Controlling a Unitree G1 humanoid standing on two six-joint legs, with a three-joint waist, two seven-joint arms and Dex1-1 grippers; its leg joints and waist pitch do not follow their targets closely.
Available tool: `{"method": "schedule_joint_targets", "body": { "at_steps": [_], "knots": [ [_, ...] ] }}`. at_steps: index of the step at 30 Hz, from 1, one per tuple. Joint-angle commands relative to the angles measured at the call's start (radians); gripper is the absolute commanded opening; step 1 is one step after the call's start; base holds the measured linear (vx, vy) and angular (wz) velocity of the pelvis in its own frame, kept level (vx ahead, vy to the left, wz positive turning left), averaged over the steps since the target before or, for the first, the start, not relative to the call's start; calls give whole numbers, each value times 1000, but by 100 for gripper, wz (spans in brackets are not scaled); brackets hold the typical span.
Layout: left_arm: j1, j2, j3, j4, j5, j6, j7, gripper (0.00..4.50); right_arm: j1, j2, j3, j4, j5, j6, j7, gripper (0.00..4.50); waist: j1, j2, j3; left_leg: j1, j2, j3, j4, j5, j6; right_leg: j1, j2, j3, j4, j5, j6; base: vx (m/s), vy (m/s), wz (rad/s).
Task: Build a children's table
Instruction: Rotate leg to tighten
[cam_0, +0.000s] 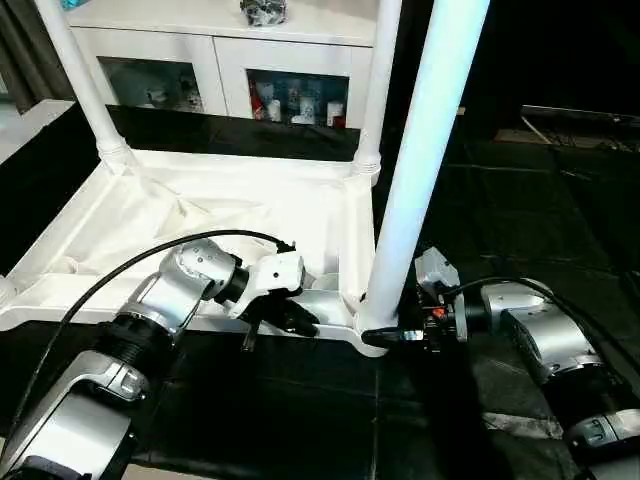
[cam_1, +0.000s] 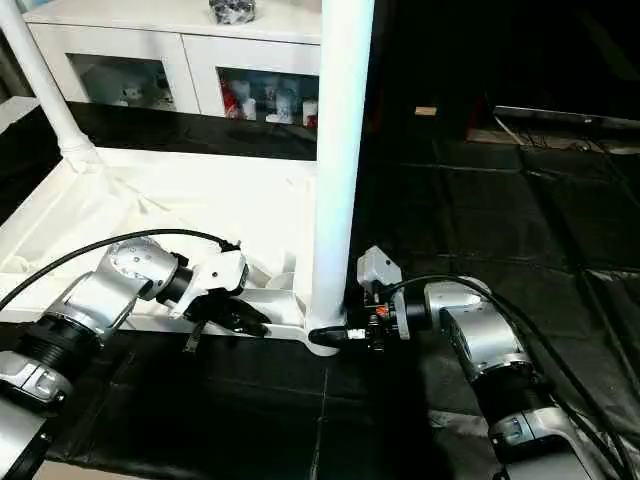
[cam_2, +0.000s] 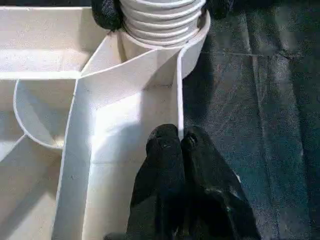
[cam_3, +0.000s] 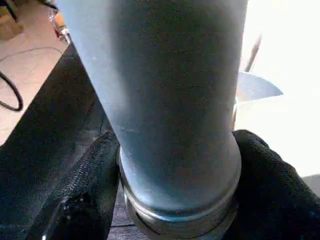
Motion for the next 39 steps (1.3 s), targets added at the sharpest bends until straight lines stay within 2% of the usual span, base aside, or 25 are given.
{"method": "schedule_joint_targets", "body": {
  "at_steps": [1, 3, 5, 7, 8, 9, 10, 12, 16, 18, 20, 24, 27, 32, 36, 38, 39],
  "knots": [
    [1, -53, 17, -16, -11, 48, 90, 0, 29, 47, -17, -35, 25, 69, -94, 288, -3, -4, -82, 8, 66, -20, -61, -43, 82, 60, -104, 68, -68, -71, -209, 0, 0, 0],
    [1, -59, 21, -15, -8, 56, 109, 0, 34, 56, -22, -36, 23, 75, -118, 288, -7, -6, -79, 5, 61, -21, -64, -69, 65, 63, -107, 66, -75, -128, -201, 0, 0, 0],
    [-6, -108, 51, -22, -16, 144, 202, 0, 37, 131, -58, -5, -1, 74, -291, 288, -13, -4, -74, 9, 60, -20, -66, -95, 46, 58, -107, 67, -83, -188, -187, 0, 0, 0],
    [-12, -137, 64, -29, -19, 194, 252, 0, 30, 179, -82, 19, -5, 75, -385, 288, -21, -5, -74, 7, 59, -24, -70, -99, 30, 62, -111, 65, -87, -225, -179, 0, 0, 0],
    [-17, -155, 70, -36, -21, 222, 276, 0, 21, 211, -101, 34, 2, 83, -438, 288, -30, -6, -74, 4, 56, -25, -71, -99, 22, 64, -109, 65, -91, -252, -160, 0, 0, 0],
    [-26, -183, 84, -35, -21, 255, 322, 0, 5, 252, -128, 48, 13, 104, -512, 288, -37, -6, -73, 5, 56, -24, -71, -104, 22, 62, -109, 66, -93, -256, -161, 0, 0, 0],
    [-28, -188, 85, -36, -21, 261, 330, 0, 2, 258, -131, 52, 12, 103, -524, 288, -42, -6, -74, 6, 53, -24, -71, -104, 22, 64, -107, 65, -95, -264, -160, 0, 0, 0],
    [-47, -246, 107, -41, -9, 331, 430, 0, -30, 325, -163, 82, 1, 109, -654, 288, -54, -6, -74, 4, 53, -24, -70, -89, 25, 62, -105, 66, -92, -234, -170, 0, 0, 0],
    [-62, -292, 119, -35, 7, 368, 523, 0, -50, 353, -159, 107, -38, 91, -740, 288, -57, -8, -75, 2, 50, -22, -67, -75, 40, 65, -105, 66, -93, -210, -171, 0, 0, 0],
    [-68, -319, 131, -34, 17, 386, 583, 0, -59, 369, -165, 124, -65, 72, -792, 288, -57, -6, -77, 3, 51, -22, -66, -64, 49, 64, -104, 66, -89, -172, -181, 0, 0, 0],
    [-67, -332, 131, -41, 25, 389, 608, 0, -59, 379, -183, 128, -62, 61, -809, 343, -56, -10, -77, 2, 51, -21, -66, -60, 58, 66, -104, 68, -88, -154, -184, 0, 0, 0],
    [-61, -319, 126, -53, 35, 391, 601, 0, -43, 367, -200, 113, -55, 48, -801, 364, -55, -7, -77, 2, 53, -23, -67, -55, 69, 66, -105, 67, -85, -132, -189, 0, 0, 0],
    [-58, -296, 121, -46, 39, 372, 587, 0, -28, 346, -206, 95, -45, 37, -784, 396, -55, -5, -78, 4, 54, -22, -67, -59, 74, 65, -105, 68, -83, -106, -197, 0, 0, 0],
    [-46, -241, 106, -30, 43, 324, 523, 0, 14, 270, -225, 39, -10, 26, -666, 434, -52, -7, -81, 1, 52, -22, -64, -42, 97, 70, -103, 68, -77, -36, -207, 0, 0, 0],
    [-32, -158, 74, -12, 44, 201, 379, 0, 57, 137, -247, -49, 64, 61, -449, 449, -50, -9, -81, -1, 52, -22, -62, -47, 115, 72, -102, 67, -78, -38, -202, 0, 0, 0],
    [-33, -144, 71, -5, 41, 176, 349, 0, 60, 108, -248, -62, 77, 66, -404, 449, -48, -10, -81, -2, 52, -22, -62, -48, 118, 74, -103, 67, -78, -42, -199, 0, 0, 0],
    [-36, -129, 67, 2, 31, 157, 310, 0, 65, 70, -245, -78, 90, 70, -345, 449, -47, -3, -79, 0, 52, -21, -62, -59, 114, 70, -101, 65, -81, -72, -196, 0, 0, 0]
  ]
}}
